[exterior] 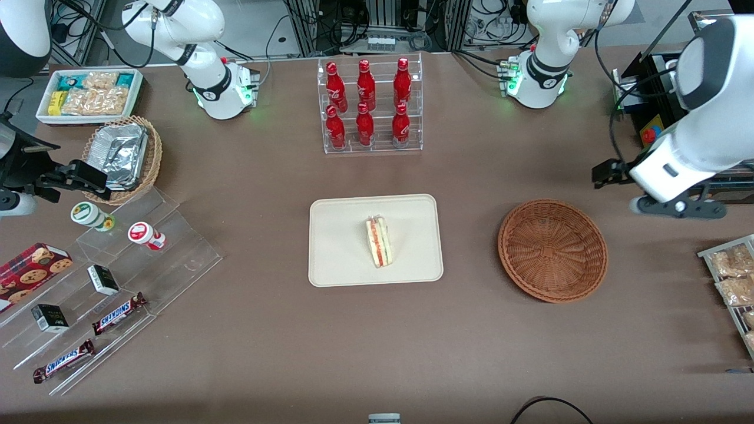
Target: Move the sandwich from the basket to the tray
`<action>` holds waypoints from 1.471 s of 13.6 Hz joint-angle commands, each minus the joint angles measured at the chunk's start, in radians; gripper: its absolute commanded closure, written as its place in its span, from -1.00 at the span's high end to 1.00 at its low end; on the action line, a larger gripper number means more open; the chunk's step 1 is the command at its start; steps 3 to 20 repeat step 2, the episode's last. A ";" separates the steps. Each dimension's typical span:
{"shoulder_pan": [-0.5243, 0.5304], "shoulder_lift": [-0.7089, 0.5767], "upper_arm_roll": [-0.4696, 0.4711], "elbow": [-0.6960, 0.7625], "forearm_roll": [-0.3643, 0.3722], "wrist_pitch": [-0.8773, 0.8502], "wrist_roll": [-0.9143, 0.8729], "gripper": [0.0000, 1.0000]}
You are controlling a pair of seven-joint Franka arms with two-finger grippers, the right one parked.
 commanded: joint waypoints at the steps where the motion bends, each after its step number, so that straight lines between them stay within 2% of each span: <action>1: 0.035 -0.054 -0.013 -0.018 -0.011 -0.046 0.040 1.00; 20: 0.036 -0.057 -0.013 0.007 -0.013 -0.075 0.040 1.00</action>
